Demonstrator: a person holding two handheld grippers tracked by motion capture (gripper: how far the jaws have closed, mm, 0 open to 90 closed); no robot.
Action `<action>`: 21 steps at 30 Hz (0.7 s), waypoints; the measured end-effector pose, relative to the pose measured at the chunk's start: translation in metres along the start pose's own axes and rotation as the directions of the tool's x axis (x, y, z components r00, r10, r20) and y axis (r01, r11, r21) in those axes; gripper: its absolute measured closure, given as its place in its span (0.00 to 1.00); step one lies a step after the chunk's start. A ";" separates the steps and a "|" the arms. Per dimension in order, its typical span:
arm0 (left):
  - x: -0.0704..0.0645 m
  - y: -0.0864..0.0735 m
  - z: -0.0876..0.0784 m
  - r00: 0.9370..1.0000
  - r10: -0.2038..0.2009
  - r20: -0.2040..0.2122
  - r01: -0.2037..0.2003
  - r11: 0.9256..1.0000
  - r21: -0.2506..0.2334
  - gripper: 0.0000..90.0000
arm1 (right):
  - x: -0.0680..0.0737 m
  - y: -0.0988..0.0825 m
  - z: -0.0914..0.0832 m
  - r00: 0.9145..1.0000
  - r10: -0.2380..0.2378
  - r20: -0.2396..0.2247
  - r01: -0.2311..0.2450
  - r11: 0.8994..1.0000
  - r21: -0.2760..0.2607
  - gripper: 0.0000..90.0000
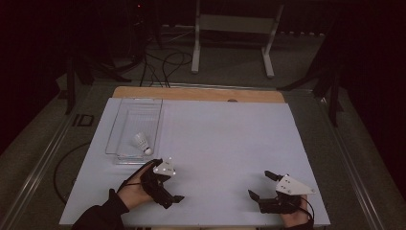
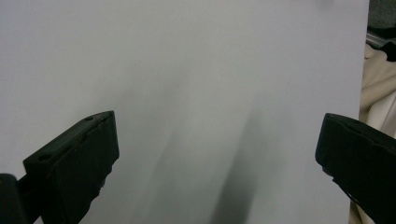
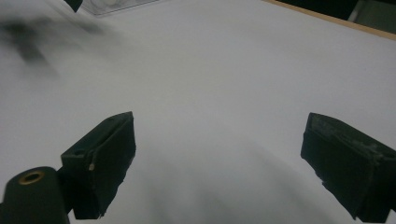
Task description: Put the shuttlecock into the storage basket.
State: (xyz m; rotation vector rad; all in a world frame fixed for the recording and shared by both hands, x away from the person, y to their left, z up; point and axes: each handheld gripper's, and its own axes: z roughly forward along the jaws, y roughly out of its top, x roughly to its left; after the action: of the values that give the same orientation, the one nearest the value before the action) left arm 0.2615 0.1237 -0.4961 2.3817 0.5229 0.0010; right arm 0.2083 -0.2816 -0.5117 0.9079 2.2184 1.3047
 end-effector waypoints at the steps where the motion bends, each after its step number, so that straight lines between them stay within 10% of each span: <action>1: -0.002 -0.005 -0.001 1.000 0.003 -0.008 -0.003 1.000 -0.007 0.00 | 0.000 0.000 0.000 1.000 0.001 0.000 -0.001 1.000 0.001 0.11; 21: 0.006 -0.052 -0.019 0.994 -0.074 -0.080 0.065 0.992 -0.109 0.00 | 0.001 0.000 0.001 1.000 0.001 -0.009 -0.001 1.000 0.006 0.11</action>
State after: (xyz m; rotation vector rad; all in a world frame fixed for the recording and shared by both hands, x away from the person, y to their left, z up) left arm 0.2452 0.1735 -0.5154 2.2663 0.6299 0.0952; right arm 0.2080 -0.2807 -0.5122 0.9075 2.2300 1.3058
